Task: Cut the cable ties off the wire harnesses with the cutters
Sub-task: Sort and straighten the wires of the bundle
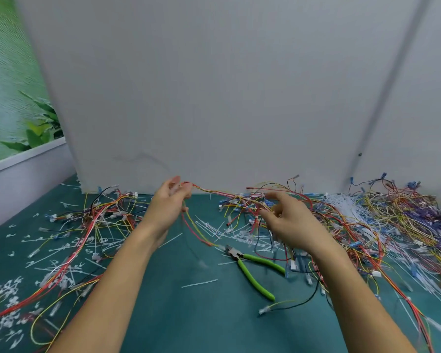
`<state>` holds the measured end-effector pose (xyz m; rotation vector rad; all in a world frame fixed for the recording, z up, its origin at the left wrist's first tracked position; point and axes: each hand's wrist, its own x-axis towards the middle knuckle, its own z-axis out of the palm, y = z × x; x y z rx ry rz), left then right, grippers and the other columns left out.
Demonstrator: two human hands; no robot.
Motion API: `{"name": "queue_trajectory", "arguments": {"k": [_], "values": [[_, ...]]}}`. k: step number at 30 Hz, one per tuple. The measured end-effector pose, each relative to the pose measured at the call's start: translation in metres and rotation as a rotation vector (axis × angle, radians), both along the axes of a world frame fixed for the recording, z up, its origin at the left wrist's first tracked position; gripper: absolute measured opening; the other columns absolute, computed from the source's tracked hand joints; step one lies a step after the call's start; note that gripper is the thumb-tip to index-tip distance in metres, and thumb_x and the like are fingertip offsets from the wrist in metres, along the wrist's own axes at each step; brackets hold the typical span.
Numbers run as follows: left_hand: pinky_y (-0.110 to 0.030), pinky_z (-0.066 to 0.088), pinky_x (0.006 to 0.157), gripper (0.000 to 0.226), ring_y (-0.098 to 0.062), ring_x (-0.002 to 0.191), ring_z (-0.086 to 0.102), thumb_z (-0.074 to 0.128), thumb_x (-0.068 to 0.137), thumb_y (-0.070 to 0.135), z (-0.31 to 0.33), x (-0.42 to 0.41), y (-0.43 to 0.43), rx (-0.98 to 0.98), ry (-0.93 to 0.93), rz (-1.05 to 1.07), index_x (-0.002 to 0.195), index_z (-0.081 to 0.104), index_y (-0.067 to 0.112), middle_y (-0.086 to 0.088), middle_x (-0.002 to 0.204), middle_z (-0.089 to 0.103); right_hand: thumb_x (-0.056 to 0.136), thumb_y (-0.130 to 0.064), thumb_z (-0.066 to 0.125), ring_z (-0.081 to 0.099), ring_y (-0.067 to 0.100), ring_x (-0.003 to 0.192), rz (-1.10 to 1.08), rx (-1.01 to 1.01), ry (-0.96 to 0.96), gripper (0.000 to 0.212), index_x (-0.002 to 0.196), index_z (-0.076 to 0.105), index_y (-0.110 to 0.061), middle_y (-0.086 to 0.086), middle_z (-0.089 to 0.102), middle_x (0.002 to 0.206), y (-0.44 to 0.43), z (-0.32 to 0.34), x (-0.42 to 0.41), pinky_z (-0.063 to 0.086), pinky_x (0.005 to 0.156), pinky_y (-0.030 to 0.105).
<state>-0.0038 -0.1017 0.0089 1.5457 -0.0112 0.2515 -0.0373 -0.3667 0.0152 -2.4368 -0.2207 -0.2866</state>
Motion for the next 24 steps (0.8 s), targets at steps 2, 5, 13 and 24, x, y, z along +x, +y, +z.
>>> {"name": "queue_trajectory", "arguments": {"k": [2, 5, 13, 24], "values": [[-0.027, 0.051, 0.076, 0.04, -0.015, 0.115, 0.061, 0.056, 0.102, 0.011, -0.001, 0.001, 0.006, 0.016, -0.064, 0.031, 0.142, 0.048, 0.014, 0.002, 0.136, 0.062, 0.101, -0.025, 0.063, 0.07, 0.016, 0.08, -0.031, -0.069, -0.004, 0.024, 0.123, 0.07, -0.021, -0.003, 0.074, 0.087, -0.004, 0.0, 0.0, 0.055, 0.078, 0.032], [-0.019, 0.052, 0.072, 0.036, -0.012, 0.117, 0.062, 0.052, 0.103, 0.004, -0.001, 0.0, 0.014, 0.091, -0.217, 0.026, 0.136, 0.058, 0.02, 0.01, 0.131, 0.066, 0.097, -0.016, 0.069, 0.07, 0.005, 0.078, -0.076, -0.021, -0.061, 0.022, 0.115, 0.079, -0.023, -0.002, 0.08, 0.094, -0.007, 0.0, 0.001, 0.052, 0.067, 0.017], [-0.026, 0.054, 0.088, 0.045, -0.015, 0.104, 0.064, 0.051, 0.1, -0.008, -0.001, -0.005, 0.017, 0.389, -0.739, 0.079, 0.134, 0.065, 0.018, 0.001, 0.133, 0.066, 0.091, -0.005, 0.076, 0.062, 0.024, 0.091, -0.117, 0.179, -0.612, 0.03, 0.113, 0.076, -0.025, -0.025, 0.067, 0.082, -0.007, 0.001, 0.002, 0.054, 0.075, 0.033], [-0.045, 0.056, 0.057, 0.067, -0.028, 0.072, 0.061, 0.044, 0.074, -0.018, -0.006, -0.006, 0.021, 1.06, -1.035, 0.347, 0.133, 0.065, 0.007, -0.005, 0.142, 0.058, 0.087, -0.001, 0.05, 0.05, 0.033, 0.105, -0.191, 0.041, -0.987, 0.042, 0.112, 0.08, -0.018, 0.009, 0.069, 0.108, -0.009, -0.005, 0.003, 0.044, 0.084, 0.047]]}}
